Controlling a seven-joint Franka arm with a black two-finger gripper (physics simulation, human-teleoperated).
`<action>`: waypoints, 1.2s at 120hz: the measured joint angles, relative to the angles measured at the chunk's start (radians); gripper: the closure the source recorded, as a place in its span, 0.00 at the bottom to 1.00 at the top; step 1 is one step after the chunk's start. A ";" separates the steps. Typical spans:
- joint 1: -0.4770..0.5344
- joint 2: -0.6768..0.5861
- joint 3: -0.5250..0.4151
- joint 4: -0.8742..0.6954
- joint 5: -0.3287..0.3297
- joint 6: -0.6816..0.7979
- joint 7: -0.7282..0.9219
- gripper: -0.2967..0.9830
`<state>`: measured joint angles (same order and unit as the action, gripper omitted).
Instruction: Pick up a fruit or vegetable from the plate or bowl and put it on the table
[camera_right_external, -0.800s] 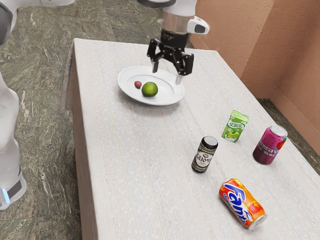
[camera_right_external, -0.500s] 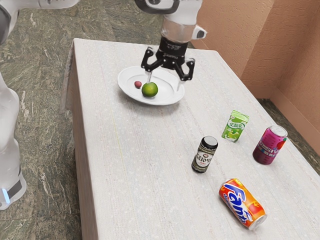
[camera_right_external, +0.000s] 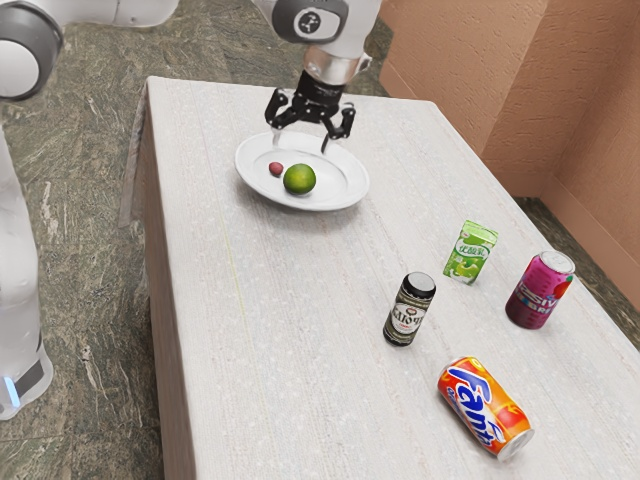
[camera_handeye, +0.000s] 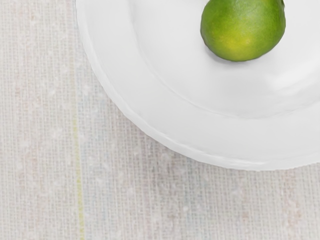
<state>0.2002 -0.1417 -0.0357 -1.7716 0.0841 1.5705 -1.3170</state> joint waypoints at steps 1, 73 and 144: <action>0.004 -0.001 0.000 -0.003 0.001 0.005 0.005 0.23; 0.201 0.145 0.003 0.003 -0.014 0.164 0.274 0.23; 0.252 0.316 0.003 0.083 -0.077 0.274 0.405 0.23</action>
<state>0.4521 0.1742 -0.0329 -1.6888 0.0075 1.8450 -0.9118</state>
